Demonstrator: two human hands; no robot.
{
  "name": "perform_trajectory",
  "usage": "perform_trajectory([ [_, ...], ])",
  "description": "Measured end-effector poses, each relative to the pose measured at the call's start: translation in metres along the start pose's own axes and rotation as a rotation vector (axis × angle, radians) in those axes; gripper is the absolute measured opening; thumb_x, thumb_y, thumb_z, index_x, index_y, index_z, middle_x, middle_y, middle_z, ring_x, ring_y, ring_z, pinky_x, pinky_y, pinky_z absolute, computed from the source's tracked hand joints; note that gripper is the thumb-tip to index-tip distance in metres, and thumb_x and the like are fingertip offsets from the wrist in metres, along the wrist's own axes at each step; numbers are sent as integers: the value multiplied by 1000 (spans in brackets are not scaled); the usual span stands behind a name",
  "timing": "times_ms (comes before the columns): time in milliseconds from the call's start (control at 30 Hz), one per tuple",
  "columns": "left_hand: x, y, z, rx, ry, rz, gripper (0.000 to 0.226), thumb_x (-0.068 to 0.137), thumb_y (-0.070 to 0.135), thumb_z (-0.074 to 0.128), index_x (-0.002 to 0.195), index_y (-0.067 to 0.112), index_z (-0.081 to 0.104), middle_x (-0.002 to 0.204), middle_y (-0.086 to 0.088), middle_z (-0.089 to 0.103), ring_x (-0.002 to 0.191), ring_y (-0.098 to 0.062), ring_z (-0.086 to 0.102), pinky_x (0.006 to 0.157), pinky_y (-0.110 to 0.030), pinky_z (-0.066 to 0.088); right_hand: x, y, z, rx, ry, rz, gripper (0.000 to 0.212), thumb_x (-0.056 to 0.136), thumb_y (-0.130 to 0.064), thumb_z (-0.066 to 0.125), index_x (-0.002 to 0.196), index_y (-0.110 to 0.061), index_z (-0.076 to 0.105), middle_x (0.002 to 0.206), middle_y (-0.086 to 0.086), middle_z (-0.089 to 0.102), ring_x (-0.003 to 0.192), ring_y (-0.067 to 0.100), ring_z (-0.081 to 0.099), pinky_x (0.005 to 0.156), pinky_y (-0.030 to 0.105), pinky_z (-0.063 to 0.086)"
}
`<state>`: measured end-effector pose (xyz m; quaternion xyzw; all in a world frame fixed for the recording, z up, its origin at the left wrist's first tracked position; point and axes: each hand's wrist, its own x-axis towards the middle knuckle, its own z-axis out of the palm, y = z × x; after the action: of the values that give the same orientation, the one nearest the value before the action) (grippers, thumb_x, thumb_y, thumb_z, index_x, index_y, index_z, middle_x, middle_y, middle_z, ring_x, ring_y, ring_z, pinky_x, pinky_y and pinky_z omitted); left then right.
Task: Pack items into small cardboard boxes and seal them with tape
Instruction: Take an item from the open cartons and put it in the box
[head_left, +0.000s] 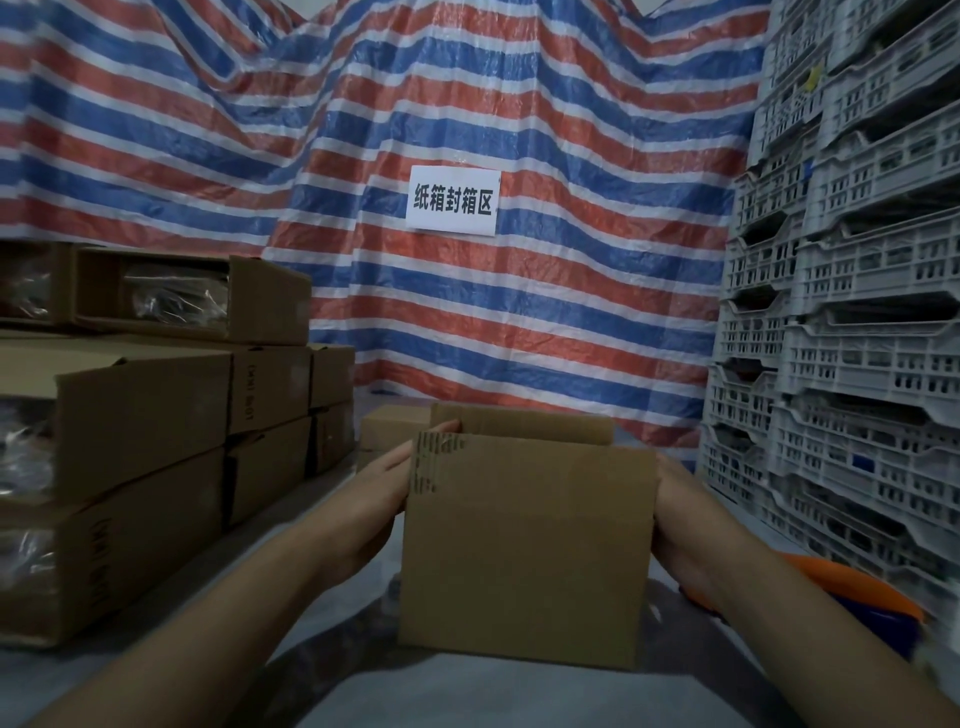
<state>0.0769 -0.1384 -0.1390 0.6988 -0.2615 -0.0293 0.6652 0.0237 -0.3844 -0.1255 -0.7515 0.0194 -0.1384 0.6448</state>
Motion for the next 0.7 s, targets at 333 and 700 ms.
perform_trajectory([
  [333,5,-8,-11,-4,-22,33,75,86,81,28,115,28,72,117,0,72,115,-13,64,107,-41,37,15,-2,-29,-58,-321,-98,75,55,-100,49,104,-50,76,121,-8,73,119,12,64,106,42,44],
  [700,2,-1,-2,14,127,-7,20,96,24,58,106,21,76,102,5,75,98,-9,69,77,-19,48,6,0,-30,-178,-278,-126,49,71,-63,63,102,-29,81,107,-6,76,108,15,69,90,30,52],
])
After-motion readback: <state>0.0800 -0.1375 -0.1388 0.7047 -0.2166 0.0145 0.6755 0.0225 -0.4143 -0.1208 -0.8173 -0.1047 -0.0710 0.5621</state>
